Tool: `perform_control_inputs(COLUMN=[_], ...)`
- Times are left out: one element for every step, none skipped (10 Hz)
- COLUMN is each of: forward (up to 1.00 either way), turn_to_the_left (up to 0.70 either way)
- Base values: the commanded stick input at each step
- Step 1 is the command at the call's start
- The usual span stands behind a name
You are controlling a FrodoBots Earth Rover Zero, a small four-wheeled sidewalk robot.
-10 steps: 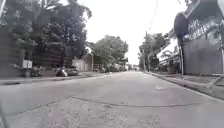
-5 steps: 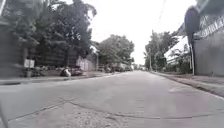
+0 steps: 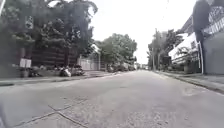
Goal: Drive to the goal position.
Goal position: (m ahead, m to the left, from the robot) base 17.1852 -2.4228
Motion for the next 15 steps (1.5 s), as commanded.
perform_control_inputs(forward=[1.0, 1.0, 1.0, 1.0, 1.0, 1.0, 1.0, 1.0, 1.0, 1.0, 1.0, 1.0, 1.0, 1.0, 1.0], turn_to_the_left=[0.0, 0.0, 0.0, 0.0, 0.0, 0.0, 0.0, 0.0, 0.0, 0.0, 0.0, 0.0, 0.0, 0.0, 0.0])
